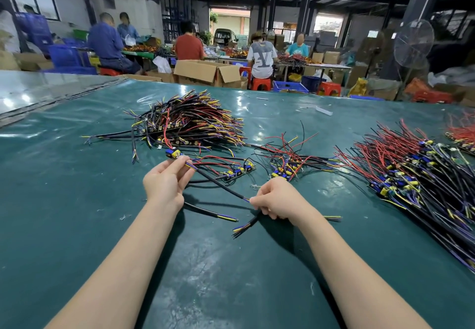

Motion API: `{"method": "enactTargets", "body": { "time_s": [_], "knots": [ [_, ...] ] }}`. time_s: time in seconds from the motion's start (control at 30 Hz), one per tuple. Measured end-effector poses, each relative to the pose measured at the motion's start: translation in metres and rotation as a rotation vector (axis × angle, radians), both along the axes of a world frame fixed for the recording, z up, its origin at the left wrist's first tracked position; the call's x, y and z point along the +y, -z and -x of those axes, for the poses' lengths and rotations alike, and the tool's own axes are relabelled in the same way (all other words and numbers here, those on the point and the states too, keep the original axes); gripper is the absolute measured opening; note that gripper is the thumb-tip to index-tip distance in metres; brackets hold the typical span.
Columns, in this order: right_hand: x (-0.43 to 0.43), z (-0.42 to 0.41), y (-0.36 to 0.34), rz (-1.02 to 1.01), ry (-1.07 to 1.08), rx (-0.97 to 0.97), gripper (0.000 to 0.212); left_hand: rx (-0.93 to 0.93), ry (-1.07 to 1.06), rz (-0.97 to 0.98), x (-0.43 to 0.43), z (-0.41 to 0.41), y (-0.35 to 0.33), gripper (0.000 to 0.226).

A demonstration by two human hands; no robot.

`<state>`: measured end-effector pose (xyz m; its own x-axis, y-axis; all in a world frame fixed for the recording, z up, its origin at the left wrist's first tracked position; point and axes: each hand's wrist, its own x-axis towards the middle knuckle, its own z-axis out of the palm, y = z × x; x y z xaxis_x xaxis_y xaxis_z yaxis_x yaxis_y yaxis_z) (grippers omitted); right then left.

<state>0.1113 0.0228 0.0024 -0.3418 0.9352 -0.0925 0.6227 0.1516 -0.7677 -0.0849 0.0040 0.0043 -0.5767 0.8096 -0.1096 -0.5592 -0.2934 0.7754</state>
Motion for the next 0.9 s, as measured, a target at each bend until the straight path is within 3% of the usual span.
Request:
{"method": "enactTargets", "body": {
  "time_s": [0.07,0.17,0.27,0.33,0.4,0.5,0.6,0.7,0.83,0.9],
  "knots": [
    [0.0,0.001,-0.002,-0.028,-0.036,0.053,0.038,-0.01,-0.024,0.004,0.0,-0.001,0.001,0.021],
    [-0.003,-0.007,-0.007,0.06,-0.276,0.237,0.04,-0.054,-0.003,0.022,0.0,0.004,-0.001,0.02],
    [0.0,-0.024,-0.009,0.243,-0.397,0.406,0.028,-0.042,0.23,0.063,-0.003,0.005,-0.006,0.021],
    [0.005,-0.033,-0.008,0.383,-0.282,0.621,0.042,0.054,0.412,0.104,-0.006,0.001,-0.009,0.03],
    [0.011,-0.034,-0.005,0.371,-0.106,0.701,0.054,0.168,0.556,0.143,-0.01,-0.007,-0.01,0.025],
    [0.007,-0.012,0.003,0.169,0.003,0.629,0.03,0.338,0.691,0.181,-0.013,-0.022,-0.004,0.014],
    [0.001,0.009,0.008,0.096,0.021,0.69,0.025,0.437,0.762,0.208,-0.012,-0.032,0.001,0.011],
    [-0.002,0.016,0.007,0.152,0.115,0.795,0.028,0.46,0.807,0.232,-0.013,-0.035,0.002,0.009],
    [-0.002,0.014,0.004,0.34,0.263,1.014,0.019,0.61,0.826,0.25,-0.013,-0.038,0.003,0.008],
    [0.0,0.011,0.003,0.33,0.303,1.048,0.014,0.694,0.838,0.243,-0.014,-0.04,0.005,0.008]
  ]
}}
